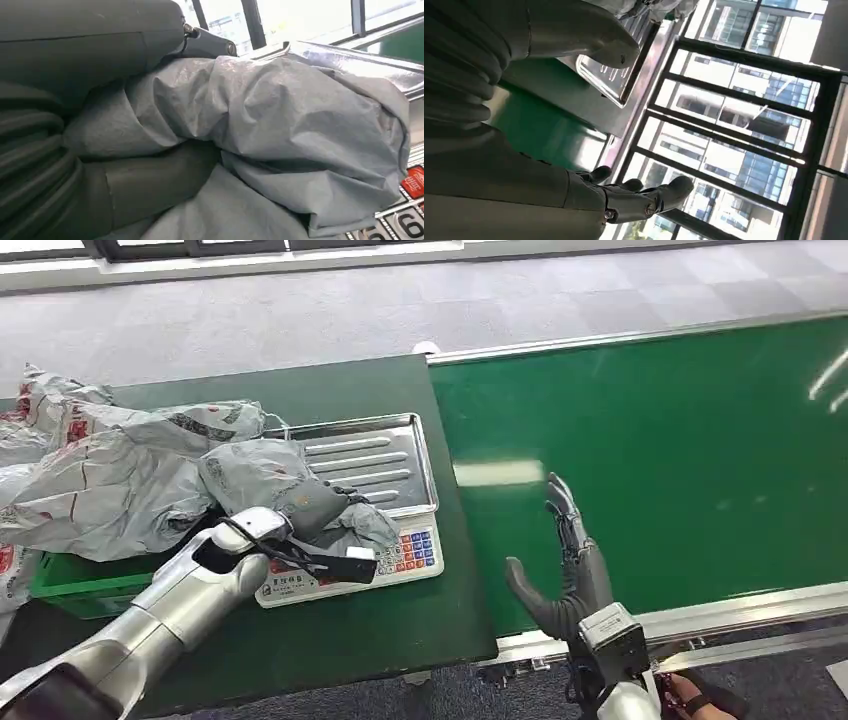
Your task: Moved the parcel from conveyor to table for the left to box.
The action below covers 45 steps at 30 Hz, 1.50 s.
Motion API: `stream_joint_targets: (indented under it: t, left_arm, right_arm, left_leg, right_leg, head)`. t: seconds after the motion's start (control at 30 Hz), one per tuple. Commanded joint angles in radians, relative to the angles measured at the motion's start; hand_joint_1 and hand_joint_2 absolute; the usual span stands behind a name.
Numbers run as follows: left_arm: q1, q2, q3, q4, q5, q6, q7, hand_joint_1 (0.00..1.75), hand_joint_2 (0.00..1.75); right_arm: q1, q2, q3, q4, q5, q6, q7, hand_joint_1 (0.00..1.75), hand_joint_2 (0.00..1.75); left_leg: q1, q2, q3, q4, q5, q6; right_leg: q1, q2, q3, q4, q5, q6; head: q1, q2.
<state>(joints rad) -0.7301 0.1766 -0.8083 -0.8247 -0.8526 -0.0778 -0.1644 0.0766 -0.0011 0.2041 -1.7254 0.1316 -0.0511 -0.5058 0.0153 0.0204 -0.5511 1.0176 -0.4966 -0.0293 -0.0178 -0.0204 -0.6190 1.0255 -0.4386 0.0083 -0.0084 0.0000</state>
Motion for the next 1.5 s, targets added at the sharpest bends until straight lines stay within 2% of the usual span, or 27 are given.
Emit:
stream_joint_targets:
  t: [0.03, 0.13, 0.17, 0.37, 0.47, 0.57, 0.73, 0.87, 0.97, 1.07, 1.17, 1.3, 1.4, 1.5]
  left_arm:
    - [0.060, 0.107, 0.067, -0.228, 0.036, 0.057, 0.034, 1.75, 1.75]
    - [0.086, 0.146, 0.155, -0.351, -0.094, 0.213, 0.082, 1.75, 1.75]
    - [0.109, 0.152, 0.205, -0.402, -0.206, 0.335, 0.098, 1.75, 1.75]
    - [0.254, 0.218, 0.391, -0.647, -0.540, 0.682, 0.085, 1.75, 1.75]
    - [0.294, 0.222, 0.422, -0.706, -0.573, 0.767, 0.060, 1.75, 1.75]
    - [0.343, 0.234, 0.434, -0.787, -0.676, 0.776, 0.053, 1.75, 1.75]
    - [0.324, 0.230, 0.440, -0.831, -0.718, 0.776, 0.073, 1.75, 1.75]
    - [0.245, 0.227, 0.475, -0.678, -0.718, 0.746, 0.118, 1.75, 1.75]
    - [0.182, 0.205, 0.496, -0.429, -0.684, 0.664, 0.135, 1.75, 1.75]
    - [0.167, 0.172, 0.526, -0.200, -0.649, 0.656, 0.150, 1.75, 1.75]
    - [0.139, 0.131, 0.561, -0.003, -0.673, 0.654, 0.182, 1.75, 1.75]
    - [0.129, 0.122, 0.562, 0.025, -0.679, 0.672, 0.182, 1.75, 1.75]
    - [0.114, 0.093, 0.589, 0.087, -0.677, 0.614, 0.190, 1.75, 1.75]
    - [0.088, 0.061, 0.598, 0.190, -0.715, 0.617, 0.214, 1.75, 1.75]
  right_arm:
    - [0.059, -0.017, -0.019, -0.044, 0.009, -0.021, -0.004, 0.00, 1.75]
    - [0.086, -0.010, -0.033, -0.068, 0.015, -0.023, -0.005, 0.00, 1.75]
    - [0.091, -0.007, -0.032, -0.078, 0.019, -0.021, -0.006, 0.00, 1.75]
    - [0.070, -0.031, 0.006, -0.043, 0.015, -0.036, 0.001, 0.00, 1.75]
    - [0.065, -0.028, 0.024, -0.013, 0.016, -0.048, -0.011, 0.00, 1.75]
    - [0.057, -0.020, 0.040, 0.000, 0.018, -0.056, -0.015, 0.00, 1.75]
    - [0.060, -0.022, 0.051, -0.008, 0.020, -0.064, -0.014, 0.00, 1.75]
    - [0.074, -0.011, 0.040, -0.045, 0.029, -0.065, 0.005, 0.00, 1.75]
    - [0.090, -0.007, 0.017, -0.076, 0.036, -0.056, 0.023, 0.00, 1.75]
    - [0.101, -0.017, 0.006, -0.091, 0.042, -0.037, 0.028, 0.00, 1.75]
    - [0.084, -0.013, -0.001, -0.083, 0.041, -0.010, 0.025, 0.00, 1.75]
    - [0.071, -0.007, 0.000, -0.074, 0.041, -0.008, 0.027, 0.00, 1.75]
    - [0.042, -0.003, 0.007, -0.059, 0.043, 0.008, 0.035, 0.00, 1.75]
    - [0.016, -0.006, 0.015, -0.031, 0.045, 0.017, 0.043, 0.00, 1.75]
  left_leg:
    - [0.000, -0.001, 0.000, -0.002, 0.001, 0.001]
    - [0.001, 0.000, -0.002, 0.000, 0.000, 0.001]
    - [0.001, 0.001, -0.003, 0.000, 0.000, 0.001]
    - [0.001, 0.003, -0.003, -0.001, -0.001, 0.001]
    - [0.001, 0.004, -0.002, -0.001, -0.001, 0.001]
    - [0.001, 0.003, -0.002, -0.002, -0.001, 0.001]
    - [0.001, 0.000, -0.004, 0.000, -0.001, 0.001]
    - [0.001, -0.003, -0.004, -0.001, 0.001, 0.001]
    - [0.001, -0.003, -0.003, -0.001, 0.001, 0.001]
    - [0.000, -0.005, -0.001, -0.004, 0.003, 0.001]
    - [0.000, -0.002, 0.001, -0.004, 0.002, 0.001]
    - [0.000, 0.000, -0.001, -0.002, 0.001, 0.000]
    - [0.000, -0.001, -0.001, -0.001, 0.001, 0.001]
    - [0.000, 0.000, -0.001, -0.002, 0.001, 0.001]
  right_leg:
    - [0.001, 0.002, -0.001, -0.002, 0.001, -0.001]
    - [0.001, 0.003, -0.002, -0.001, 0.000, -0.001]
    - [0.001, 0.003, -0.004, 0.000, 0.000, -0.001]
    - [0.001, 0.006, -0.004, -0.001, 0.001, -0.001]
    - [0.001, 0.006, -0.004, -0.001, 0.000, -0.001]
    - [0.001, 0.006, -0.003, -0.003, 0.001, -0.001]
    - [0.001, 0.002, -0.004, -0.001, 0.000, -0.001]
    - [0.002, 0.000, -0.003, -0.001, 0.000, -0.001]
    - [0.001, 0.000, -0.003, -0.001, 0.000, -0.001]
    - [0.000, -0.002, 0.000, -0.004, 0.001, -0.002]
    - [0.000, 0.000, 0.000, -0.003, 0.000, -0.001]
    - [0.001, 0.002, -0.002, -0.001, 0.001, -0.001]
    - [0.001, 0.002, -0.002, -0.002, 0.000, -0.001]
    - [0.001, 0.003, -0.002, -0.002, 0.001, -0.001]
  head:
    - [0.000, 0.000]
    - [0.000, 0.000]
    - [0.000, 0.000]
    - [0.000, 0.000]
    - [0.000, 0.000]
    - [0.000, 0.000]
    - [0.000, 0.000]
    - [0.000, 0.000]
    - [0.000, 0.000]
    - [0.000, 0.000]
    - [0.000, 0.000]
    - [0.000, 0.000]
    - [0.000, 0.000]
    - [0.000, 0.000]
